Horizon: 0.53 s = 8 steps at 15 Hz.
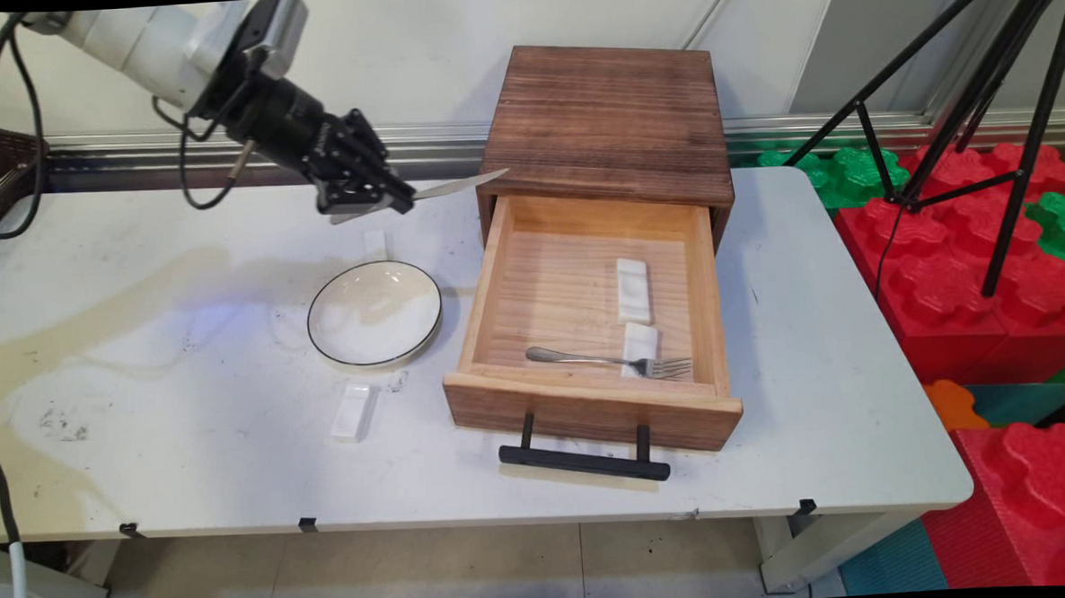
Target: Place the picked object into the drawer
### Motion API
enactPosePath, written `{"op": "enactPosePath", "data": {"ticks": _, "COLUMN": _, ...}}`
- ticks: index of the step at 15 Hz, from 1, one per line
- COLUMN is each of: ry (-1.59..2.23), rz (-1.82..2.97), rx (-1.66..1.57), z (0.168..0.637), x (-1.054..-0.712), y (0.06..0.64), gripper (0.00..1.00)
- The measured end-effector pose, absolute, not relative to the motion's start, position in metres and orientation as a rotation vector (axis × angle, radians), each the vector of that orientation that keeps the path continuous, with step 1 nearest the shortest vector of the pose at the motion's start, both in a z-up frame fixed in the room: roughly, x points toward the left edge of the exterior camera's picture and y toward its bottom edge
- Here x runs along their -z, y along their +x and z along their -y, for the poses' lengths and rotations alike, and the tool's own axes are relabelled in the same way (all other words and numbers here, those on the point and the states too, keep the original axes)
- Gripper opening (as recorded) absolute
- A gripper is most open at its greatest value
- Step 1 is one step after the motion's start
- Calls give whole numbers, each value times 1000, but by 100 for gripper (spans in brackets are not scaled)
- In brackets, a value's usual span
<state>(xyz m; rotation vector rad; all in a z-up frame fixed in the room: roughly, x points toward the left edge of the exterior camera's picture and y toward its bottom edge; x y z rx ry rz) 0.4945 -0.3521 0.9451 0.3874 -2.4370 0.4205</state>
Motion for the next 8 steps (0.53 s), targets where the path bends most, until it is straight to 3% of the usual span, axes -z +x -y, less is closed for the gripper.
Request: {"op": "enactPosePath", "data": {"ticks": 8, "ry": 365, "rz": 2402, "rx": -442, "z": 367, "x": -933, "y": 413, "gripper": 0}}
